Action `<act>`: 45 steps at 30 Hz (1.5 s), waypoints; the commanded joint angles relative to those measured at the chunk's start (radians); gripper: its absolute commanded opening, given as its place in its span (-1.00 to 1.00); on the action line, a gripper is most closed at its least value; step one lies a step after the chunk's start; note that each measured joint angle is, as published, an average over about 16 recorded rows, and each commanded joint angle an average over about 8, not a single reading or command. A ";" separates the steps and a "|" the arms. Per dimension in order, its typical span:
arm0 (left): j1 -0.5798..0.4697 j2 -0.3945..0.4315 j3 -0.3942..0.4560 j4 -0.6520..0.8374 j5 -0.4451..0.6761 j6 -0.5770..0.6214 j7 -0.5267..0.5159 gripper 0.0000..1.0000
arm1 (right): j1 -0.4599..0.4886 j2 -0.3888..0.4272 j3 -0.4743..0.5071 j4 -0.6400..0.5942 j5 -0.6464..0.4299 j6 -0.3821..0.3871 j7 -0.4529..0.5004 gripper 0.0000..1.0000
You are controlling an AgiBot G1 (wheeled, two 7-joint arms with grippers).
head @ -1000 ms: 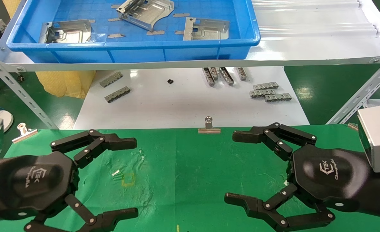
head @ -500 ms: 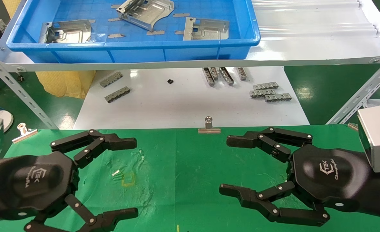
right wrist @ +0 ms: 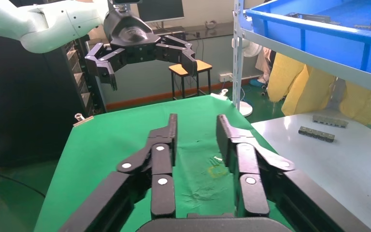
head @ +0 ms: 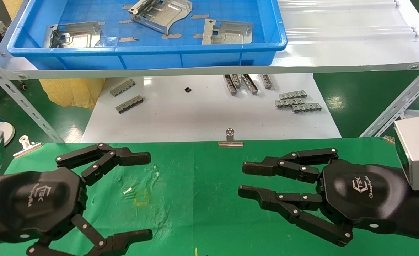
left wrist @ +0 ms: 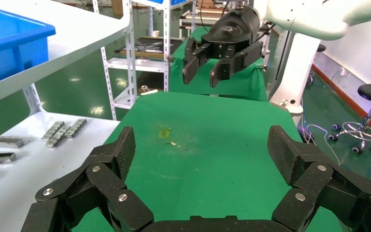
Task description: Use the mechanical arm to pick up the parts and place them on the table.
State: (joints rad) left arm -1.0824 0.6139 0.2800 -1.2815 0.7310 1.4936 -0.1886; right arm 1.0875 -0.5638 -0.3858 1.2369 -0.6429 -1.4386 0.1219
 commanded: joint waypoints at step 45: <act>-0.985 0.724 0.264 1.263 0.648 -0.729 0.091 -1.00 | 0.000 0.000 0.000 0.000 0.000 0.000 0.000 1.00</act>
State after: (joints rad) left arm -2.0651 1.3342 0.5447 -0.0249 1.3802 0.7580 -0.0937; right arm 1.0875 -0.5638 -0.3859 1.2369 -0.6429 -1.4386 0.1219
